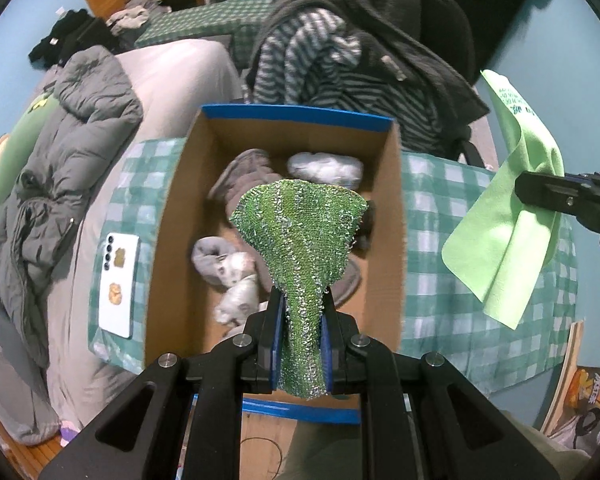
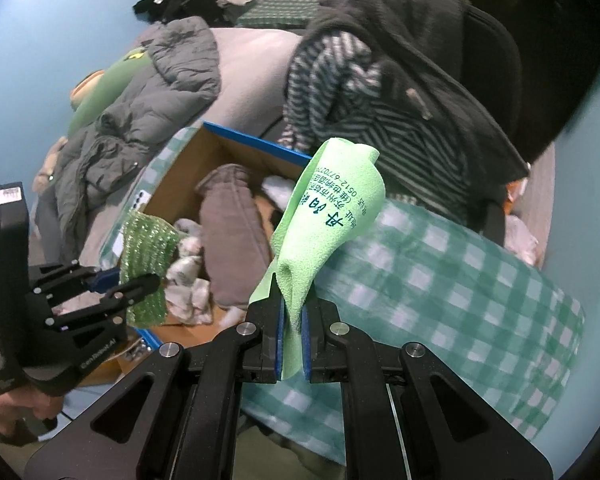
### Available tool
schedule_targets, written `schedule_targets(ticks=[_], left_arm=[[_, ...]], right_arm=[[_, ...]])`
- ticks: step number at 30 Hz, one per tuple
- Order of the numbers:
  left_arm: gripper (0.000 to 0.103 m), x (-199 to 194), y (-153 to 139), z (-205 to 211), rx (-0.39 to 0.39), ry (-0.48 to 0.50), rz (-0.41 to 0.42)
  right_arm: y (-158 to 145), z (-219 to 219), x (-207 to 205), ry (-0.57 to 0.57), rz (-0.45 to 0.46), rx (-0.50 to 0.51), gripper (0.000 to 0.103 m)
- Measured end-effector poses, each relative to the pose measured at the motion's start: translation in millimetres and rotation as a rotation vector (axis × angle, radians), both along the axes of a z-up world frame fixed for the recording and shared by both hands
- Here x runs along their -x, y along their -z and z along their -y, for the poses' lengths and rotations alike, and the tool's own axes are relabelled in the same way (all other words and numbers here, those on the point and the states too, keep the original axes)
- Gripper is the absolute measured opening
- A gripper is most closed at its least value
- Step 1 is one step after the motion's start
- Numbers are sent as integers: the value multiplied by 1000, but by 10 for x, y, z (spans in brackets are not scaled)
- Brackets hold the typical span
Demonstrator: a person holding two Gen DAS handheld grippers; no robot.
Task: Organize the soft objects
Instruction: 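Carry the green sock and scrubber pad over the box with both tools, then open both tools over the box, dropping the sock and scrubber pad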
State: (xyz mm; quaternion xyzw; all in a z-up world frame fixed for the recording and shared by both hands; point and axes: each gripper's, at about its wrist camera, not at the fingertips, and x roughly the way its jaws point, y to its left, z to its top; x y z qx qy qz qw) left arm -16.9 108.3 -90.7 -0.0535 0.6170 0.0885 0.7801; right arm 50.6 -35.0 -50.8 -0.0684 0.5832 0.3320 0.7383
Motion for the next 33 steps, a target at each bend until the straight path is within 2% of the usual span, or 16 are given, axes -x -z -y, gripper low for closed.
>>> schedule_targets(ticks=[9,20,25,26,29,31,32,33], left_arm=[[15,-16,123,-345,-9,-41,-16],[16,-96,308,-544,-8,-41,-50],[24,-137,379,-571,10,-45,-74],[28,-141,382,-576,13,-47,-76],[36,-143,362,-582,16,-48,-70],[41,-139,330,-567,6,-40,-64],[43,-138,319,-566,2,-38,-61],[44,-141,307,-566,-1,-37,-59]], right_arm=[[87,-565,10,-88,-13,9,7],[463,-981,-36,-141,-95,37,8],[573,-1064,-48,-139,-126,38,9],[582,-1076,-48,-140,-124,47,11],[574,-1100,-52,-131,-117,56,30],[555,-1110,-52,-132,-106,65,36],[547,-1105,-57,-130,-102,69,44],[525,-1100,-53,-129,-96,71,47]])
